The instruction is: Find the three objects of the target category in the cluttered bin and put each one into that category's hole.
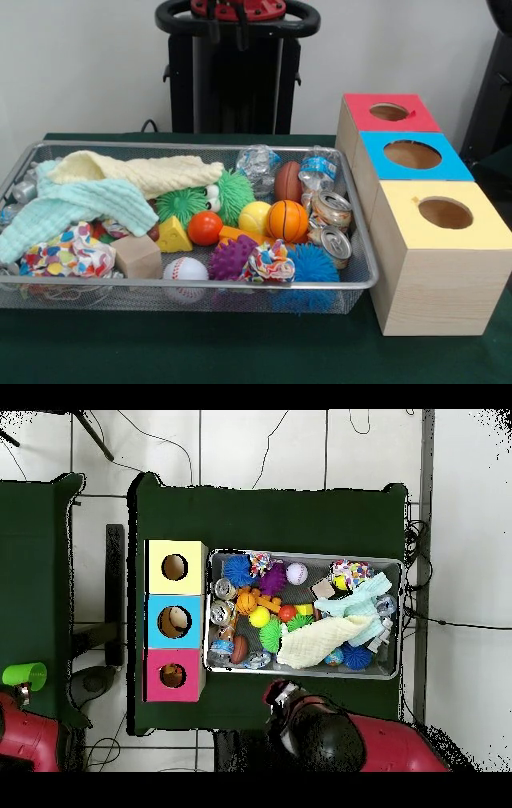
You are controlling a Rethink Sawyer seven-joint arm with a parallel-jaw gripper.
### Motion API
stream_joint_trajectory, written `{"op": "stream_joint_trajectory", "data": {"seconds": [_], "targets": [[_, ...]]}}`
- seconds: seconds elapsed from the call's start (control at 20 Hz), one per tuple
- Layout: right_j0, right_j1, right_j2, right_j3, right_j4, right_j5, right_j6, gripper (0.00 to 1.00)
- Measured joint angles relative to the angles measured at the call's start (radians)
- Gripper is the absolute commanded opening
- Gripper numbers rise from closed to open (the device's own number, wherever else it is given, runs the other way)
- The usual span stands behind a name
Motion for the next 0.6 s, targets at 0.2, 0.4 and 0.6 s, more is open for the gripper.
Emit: {"op": "stream_joint_trajectory", "data": {"seconds": [0.2, 0.4, 0.6], "targets": [[-0.024, 0.039, -0.001, -0.002, -0.058, 0.0, 0.0, 1.0], [-0.012, 0.118, -0.007, -0.02, -0.163, 0.0, 0.0, 1.0], [-0.005, 0.183, -0.007, -0.041, -0.221, 0.0, 0.0, 1.0]]}}
